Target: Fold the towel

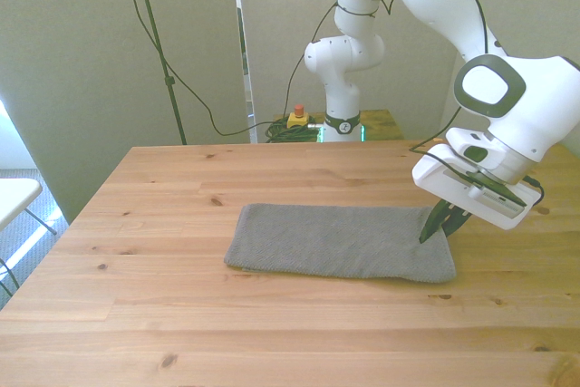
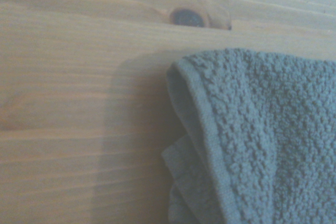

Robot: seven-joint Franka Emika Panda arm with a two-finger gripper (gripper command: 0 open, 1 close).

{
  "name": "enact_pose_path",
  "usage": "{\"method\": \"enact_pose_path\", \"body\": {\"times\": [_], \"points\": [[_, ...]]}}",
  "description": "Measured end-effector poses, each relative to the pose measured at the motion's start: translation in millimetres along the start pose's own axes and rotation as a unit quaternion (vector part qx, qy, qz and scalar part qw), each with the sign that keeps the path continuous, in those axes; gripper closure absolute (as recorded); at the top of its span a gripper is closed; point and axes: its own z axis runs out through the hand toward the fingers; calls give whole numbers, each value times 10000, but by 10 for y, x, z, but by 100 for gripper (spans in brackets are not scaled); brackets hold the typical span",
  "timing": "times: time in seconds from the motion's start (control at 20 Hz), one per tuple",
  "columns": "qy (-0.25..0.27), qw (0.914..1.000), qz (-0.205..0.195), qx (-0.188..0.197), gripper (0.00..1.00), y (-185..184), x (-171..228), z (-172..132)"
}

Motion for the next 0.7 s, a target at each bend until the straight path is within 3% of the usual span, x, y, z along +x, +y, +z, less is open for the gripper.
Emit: {"method": "enact_pose_path", "body": {"times": [0.35,0.7], "points": [[-699,9965,-304,352,100,213,-58,-143],[-1012,9918,-183,752,100,647,352,-454]]}}
